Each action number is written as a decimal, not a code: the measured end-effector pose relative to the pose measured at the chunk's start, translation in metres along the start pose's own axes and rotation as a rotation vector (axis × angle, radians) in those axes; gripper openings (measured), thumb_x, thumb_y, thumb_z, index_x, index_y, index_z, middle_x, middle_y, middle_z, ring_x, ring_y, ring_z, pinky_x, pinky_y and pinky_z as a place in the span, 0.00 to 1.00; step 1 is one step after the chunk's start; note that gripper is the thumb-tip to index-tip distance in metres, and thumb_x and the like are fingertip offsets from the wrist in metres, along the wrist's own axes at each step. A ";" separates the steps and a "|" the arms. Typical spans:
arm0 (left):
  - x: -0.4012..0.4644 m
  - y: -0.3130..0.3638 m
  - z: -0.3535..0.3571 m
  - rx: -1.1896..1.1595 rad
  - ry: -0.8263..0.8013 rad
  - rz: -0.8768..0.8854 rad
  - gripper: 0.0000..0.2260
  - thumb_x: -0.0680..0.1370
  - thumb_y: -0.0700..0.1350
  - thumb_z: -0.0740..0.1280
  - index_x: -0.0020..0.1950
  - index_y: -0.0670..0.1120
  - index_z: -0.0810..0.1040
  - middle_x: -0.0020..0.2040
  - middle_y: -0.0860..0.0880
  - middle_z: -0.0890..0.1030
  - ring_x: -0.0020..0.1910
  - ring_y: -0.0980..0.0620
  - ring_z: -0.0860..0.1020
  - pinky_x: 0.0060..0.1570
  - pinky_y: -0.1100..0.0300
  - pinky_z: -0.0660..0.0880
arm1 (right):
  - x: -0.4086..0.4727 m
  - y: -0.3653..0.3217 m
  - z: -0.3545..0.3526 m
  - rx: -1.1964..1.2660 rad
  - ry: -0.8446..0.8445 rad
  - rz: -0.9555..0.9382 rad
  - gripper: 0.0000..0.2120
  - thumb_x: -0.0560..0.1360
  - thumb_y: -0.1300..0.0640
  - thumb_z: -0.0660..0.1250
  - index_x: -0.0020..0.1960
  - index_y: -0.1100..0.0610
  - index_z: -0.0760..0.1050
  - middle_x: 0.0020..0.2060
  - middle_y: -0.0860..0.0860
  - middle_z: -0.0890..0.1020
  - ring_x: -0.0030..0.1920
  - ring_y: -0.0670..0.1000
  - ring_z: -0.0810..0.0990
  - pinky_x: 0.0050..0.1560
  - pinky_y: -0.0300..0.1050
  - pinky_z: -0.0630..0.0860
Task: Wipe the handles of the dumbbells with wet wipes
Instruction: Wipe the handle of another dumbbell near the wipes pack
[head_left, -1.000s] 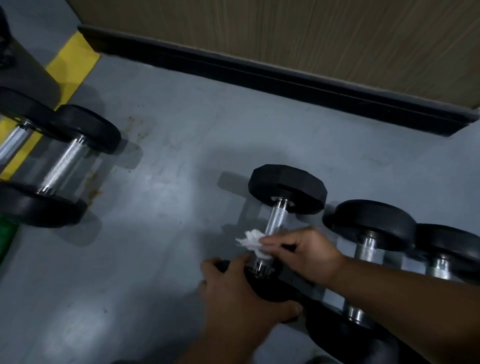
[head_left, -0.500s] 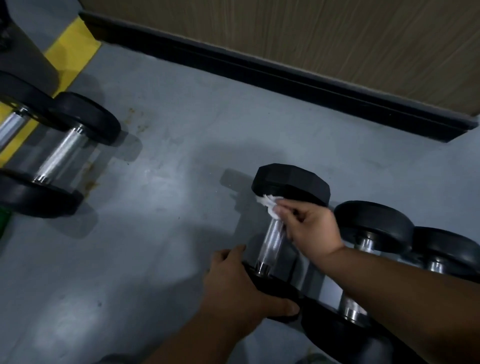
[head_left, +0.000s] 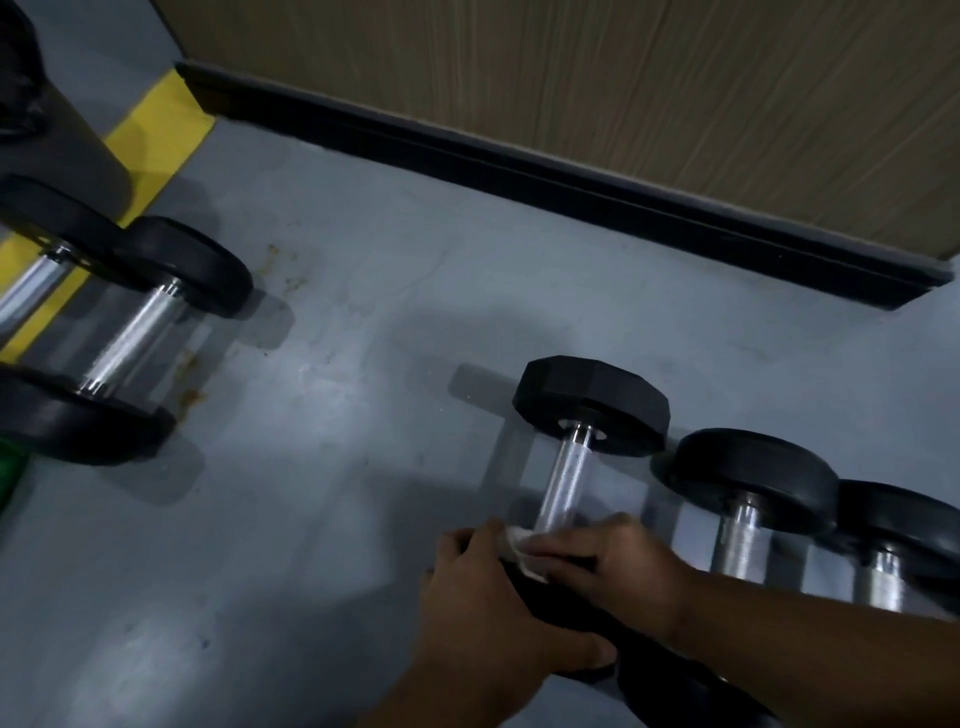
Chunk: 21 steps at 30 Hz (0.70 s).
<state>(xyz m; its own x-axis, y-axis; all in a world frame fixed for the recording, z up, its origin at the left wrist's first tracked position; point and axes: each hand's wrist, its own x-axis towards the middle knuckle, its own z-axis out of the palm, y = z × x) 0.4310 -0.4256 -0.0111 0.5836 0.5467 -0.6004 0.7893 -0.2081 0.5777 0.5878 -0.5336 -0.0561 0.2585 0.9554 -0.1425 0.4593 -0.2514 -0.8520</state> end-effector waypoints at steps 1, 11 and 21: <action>0.000 0.000 -0.001 0.003 0.001 0.014 0.48 0.42 0.71 0.77 0.61 0.66 0.71 0.58 0.62 0.71 0.58 0.62 0.69 0.59 0.59 0.76 | 0.002 0.001 -0.002 -0.003 -0.024 -0.028 0.10 0.75 0.49 0.73 0.56 0.47 0.85 0.49 0.29 0.82 0.48 0.32 0.83 0.56 0.30 0.76; 0.001 0.000 -0.001 -0.005 0.000 0.048 0.49 0.44 0.71 0.77 0.64 0.64 0.70 0.57 0.65 0.69 0.60 0.60 0.69 0.63 0.58 0.73 | -0.004 -0.007 0.004 0.122 0.144 0.101 0.09 0.73 0.49 0.75 0.53 0.43 0.86 0.47 0.37 0.86 0.47 0.39 0.85 0.55 0.37 0.80; 0.002 -0.002 0.001 -0.009 0.007 0.035 0.51 0.43 0.72 0.76 0.66 0.63 0.70 0.59 0.62 0.69 0.60 0.58 0.71 0.63 0.58 0.74 | 0.003 -0.015 0.001 0.243 0.164 0.230 0.09 0.71 0.55 0.76 0.49 0.43 0.85 0.44 0.36 0.86 0.46 0.39 0.85 0.54 0.32 0.78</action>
<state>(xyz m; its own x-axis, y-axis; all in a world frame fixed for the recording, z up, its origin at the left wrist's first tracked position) 0.4303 -0.4251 -0.0139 0.6098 0.5448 -0.5756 0.7664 -0.2204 0.6034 0.5810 -0.5264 -0.0440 0.4730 0.8358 -0.2788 0.1631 -0.3941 -0.9045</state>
